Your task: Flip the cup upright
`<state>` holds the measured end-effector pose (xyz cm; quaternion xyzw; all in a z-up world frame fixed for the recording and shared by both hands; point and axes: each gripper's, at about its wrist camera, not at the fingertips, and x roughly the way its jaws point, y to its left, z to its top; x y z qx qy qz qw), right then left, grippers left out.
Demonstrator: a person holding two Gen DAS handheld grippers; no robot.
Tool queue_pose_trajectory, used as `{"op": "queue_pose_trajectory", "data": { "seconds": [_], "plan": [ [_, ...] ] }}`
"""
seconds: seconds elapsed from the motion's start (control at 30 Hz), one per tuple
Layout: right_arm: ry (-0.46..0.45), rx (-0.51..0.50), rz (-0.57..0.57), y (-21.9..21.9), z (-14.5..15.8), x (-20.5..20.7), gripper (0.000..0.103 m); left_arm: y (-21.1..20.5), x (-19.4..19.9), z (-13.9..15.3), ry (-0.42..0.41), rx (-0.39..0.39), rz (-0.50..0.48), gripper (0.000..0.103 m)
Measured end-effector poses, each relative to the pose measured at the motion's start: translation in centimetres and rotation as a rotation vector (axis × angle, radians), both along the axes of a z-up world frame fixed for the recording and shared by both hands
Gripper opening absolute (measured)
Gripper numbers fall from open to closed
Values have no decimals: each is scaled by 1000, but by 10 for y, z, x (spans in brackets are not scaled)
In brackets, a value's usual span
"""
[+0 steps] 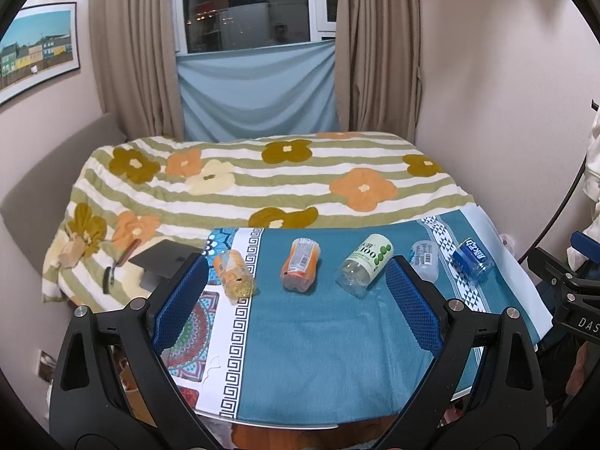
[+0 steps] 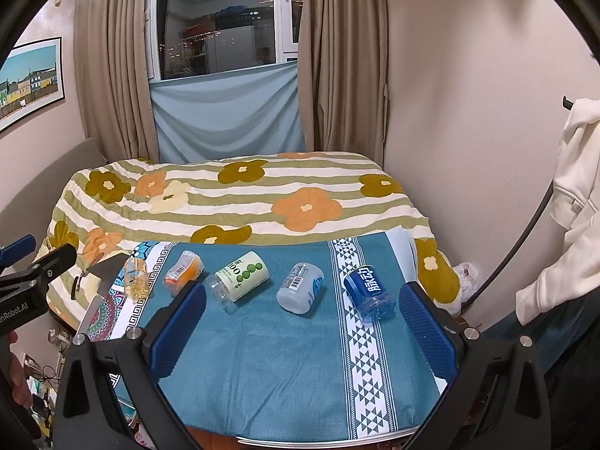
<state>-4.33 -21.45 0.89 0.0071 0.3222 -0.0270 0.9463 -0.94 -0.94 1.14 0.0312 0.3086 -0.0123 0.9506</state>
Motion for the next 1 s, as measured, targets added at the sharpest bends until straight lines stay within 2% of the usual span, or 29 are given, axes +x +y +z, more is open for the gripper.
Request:
{"op": "queue_pose_trajectory", "data": {
  "seconds": [1.0],
  "plan": [
    [-5, 6, 6, 9, 3, -4, 103, 12, -3, -9, 6, -8, 9, 101]
  ]
}}
